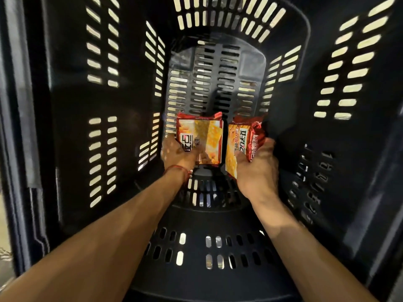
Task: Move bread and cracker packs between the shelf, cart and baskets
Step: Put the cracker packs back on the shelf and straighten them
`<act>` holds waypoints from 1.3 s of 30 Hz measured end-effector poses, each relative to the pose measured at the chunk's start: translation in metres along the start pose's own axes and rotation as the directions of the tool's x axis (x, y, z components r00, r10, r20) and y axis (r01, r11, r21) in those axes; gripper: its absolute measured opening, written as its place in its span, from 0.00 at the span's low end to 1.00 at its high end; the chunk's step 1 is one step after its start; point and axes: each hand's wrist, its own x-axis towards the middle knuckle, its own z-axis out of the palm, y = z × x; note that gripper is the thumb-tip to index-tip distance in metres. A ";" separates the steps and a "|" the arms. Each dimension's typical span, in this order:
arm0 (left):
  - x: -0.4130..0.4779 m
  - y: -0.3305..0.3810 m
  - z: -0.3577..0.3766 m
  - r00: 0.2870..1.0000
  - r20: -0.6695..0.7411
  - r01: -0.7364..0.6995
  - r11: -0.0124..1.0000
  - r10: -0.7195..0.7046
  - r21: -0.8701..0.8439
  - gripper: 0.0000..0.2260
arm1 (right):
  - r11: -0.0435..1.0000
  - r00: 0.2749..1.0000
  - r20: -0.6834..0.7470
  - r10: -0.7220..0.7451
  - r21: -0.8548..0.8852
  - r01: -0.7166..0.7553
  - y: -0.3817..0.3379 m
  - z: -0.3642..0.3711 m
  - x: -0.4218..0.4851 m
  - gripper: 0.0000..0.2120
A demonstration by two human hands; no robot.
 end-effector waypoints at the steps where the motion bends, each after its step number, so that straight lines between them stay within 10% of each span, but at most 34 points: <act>1: -0.002 0.004 0.001 1.000 0.004 0.012 0.999 -0.012 -0.034 0.27 | 1.000 1.000 0.009 0.002 -0.016 -0.002 0.000 0.002 0.000 0.29; 17: -0.132 0.044 -0.079 0.994 -0.042 -0.104 0.992 0.101 -0.072 0.09 | 0.987 0.986 0.069 -0.150 0.077 0.144 -0.018 -0.102 -0.126 0.24; 28: -0.372 0.120 -0.208 0.969 0.012 -0.244 0.966 0.246 -0.089 0.19 | 0.945 0.967 0.044 -0.251 0.227 0.235 -0.034 -0.270 -0.310 0.27; 34: -0.468 0.142 -0.249 0.871 0.143 -0.462 0.883 0.470 -0.087 0.10 | 0.860 0.950 -0.042 -0.309 0.415 0.298 -0.007 -0.336 -0.388 0.32; 39: -0.520 0.130 -0.269 0.747 0.287 -0.598 0.795 0.599 -0.105 0.09 | 0.774 0.959 -0.112 -0.260 0.570 0.277 0.023 -0.362 -0.446 0.18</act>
